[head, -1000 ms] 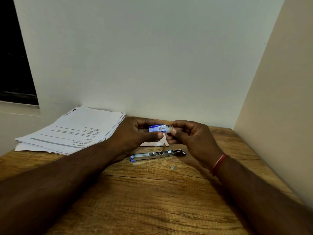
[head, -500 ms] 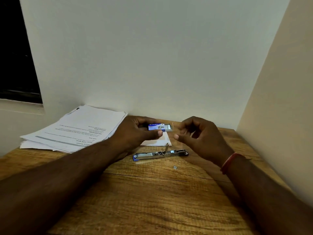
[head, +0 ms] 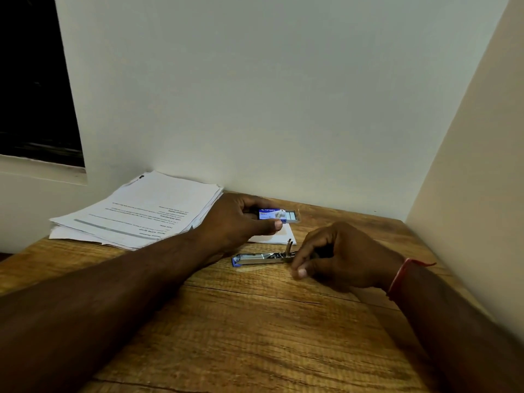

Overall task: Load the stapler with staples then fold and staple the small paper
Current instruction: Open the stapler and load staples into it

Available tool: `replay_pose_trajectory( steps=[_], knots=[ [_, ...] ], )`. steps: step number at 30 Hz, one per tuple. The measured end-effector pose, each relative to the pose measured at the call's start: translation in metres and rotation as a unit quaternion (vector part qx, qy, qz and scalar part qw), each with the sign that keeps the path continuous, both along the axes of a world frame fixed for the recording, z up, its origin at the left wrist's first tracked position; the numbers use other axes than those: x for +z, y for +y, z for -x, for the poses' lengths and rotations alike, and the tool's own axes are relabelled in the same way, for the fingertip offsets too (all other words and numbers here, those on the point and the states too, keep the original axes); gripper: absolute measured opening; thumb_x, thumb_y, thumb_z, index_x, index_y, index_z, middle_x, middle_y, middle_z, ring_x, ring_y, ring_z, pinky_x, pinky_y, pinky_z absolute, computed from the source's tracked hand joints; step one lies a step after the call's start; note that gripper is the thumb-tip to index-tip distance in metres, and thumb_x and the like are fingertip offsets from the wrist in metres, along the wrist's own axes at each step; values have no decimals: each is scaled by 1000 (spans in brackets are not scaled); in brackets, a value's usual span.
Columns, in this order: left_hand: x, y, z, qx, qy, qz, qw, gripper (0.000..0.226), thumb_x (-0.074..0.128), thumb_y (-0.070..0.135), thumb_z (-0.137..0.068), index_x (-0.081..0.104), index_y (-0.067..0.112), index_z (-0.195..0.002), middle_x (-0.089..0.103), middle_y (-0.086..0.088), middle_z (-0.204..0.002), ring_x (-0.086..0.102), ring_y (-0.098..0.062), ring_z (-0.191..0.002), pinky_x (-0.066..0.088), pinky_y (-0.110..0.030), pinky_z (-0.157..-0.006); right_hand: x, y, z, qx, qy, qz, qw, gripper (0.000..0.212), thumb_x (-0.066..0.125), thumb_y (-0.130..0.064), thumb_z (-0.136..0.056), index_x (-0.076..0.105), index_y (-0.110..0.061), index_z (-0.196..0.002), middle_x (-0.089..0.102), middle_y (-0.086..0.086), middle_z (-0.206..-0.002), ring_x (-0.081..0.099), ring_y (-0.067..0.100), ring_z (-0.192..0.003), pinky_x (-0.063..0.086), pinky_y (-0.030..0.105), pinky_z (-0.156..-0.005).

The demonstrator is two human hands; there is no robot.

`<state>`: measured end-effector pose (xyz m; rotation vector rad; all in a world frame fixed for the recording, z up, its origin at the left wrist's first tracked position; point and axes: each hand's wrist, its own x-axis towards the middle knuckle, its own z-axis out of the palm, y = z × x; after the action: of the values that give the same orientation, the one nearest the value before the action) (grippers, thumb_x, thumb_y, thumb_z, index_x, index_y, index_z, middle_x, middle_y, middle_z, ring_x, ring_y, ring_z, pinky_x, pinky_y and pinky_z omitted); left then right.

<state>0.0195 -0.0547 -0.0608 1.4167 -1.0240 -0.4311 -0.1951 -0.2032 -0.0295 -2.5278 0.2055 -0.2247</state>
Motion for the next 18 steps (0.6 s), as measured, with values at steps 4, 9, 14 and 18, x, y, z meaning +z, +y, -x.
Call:
replay_pose_trajectory(
  steps=[4, 9, 14, 18],
  knots=[
    [1, 2, 1, 0, -62, -32, 998, 37, 100, 19, -83, 89, 22, -118, 89, 7, -106, 84, -6, -99, 64, -15, -85, -1, -6, -4, -93, -205, 58, 973, 12, 88, -24, -89, 89, -32, -98, 81, -17, -93, 73, 11, -90, 59, 31, -78],
    [0, 4, 6, -42, -81, -44, 995, 43, 101, 17, -82, 88, 21, -122, 88, 8, -114, 84, -10, -107, 65, -33, -105, -7, -11, -9, -102, -281, 136, 945, 21, 89, -20, -89, 86, -35, -102, 78, -16, -93, 70, 12, -86, 55, 27, -68],
    [1, 4, 7, -43, -86, -44, 994, 43, 101, 15, -81, 88, 20, -122, 88, 8, -112, 84, -10, -105, 66, -38, -106, -14, -18, -12, -85, -249, 141, 954, 23, 90, -22, -88, 88, -35, -107, 75, -16, -96, 71, 12, -88, 51, 24, -69],
    [0, 4, 5, -45, -75, -42, 995, 42, 101, 15, -82, 88, 21, -122, 88, 8, -112, 84, -11, -106, 66, -35, -105, -12, -17, -10, -91, -259, 104, 956, 21, 84, -27, -92, 87, -34, -112, 76, -15, -100, 70, 11, -94, 48, 13, -72]
  ],
)
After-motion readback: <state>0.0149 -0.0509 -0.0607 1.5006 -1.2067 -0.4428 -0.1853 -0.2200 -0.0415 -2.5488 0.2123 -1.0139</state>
